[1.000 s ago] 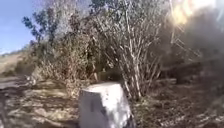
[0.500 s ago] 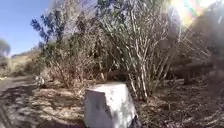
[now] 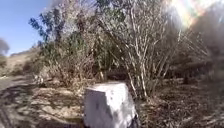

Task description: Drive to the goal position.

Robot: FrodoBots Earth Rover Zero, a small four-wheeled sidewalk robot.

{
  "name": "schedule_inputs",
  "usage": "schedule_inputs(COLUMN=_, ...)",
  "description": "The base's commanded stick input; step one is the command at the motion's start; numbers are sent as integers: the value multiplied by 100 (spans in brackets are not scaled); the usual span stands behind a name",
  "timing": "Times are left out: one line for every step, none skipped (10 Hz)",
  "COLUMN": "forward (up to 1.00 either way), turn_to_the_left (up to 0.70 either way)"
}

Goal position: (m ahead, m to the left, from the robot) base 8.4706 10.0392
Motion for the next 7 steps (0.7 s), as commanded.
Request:
schedule_inputs(forward=-100, turn_to_the_left=-4)
schedule_inputs(forward=-100, turn_to_the_left=0)
schedule_inputs(forward=-100, turn_to_the_left=0)
schedule_inputs(forward=-100, turn_to_the_left=0)
schedule_inputs(forward=-100, turn_to_the_left=0)
schedule_inputs(forward=-100, turn_to_the_left=0)
schedule_inputs(forward=-100, turn_to_the_left=0)
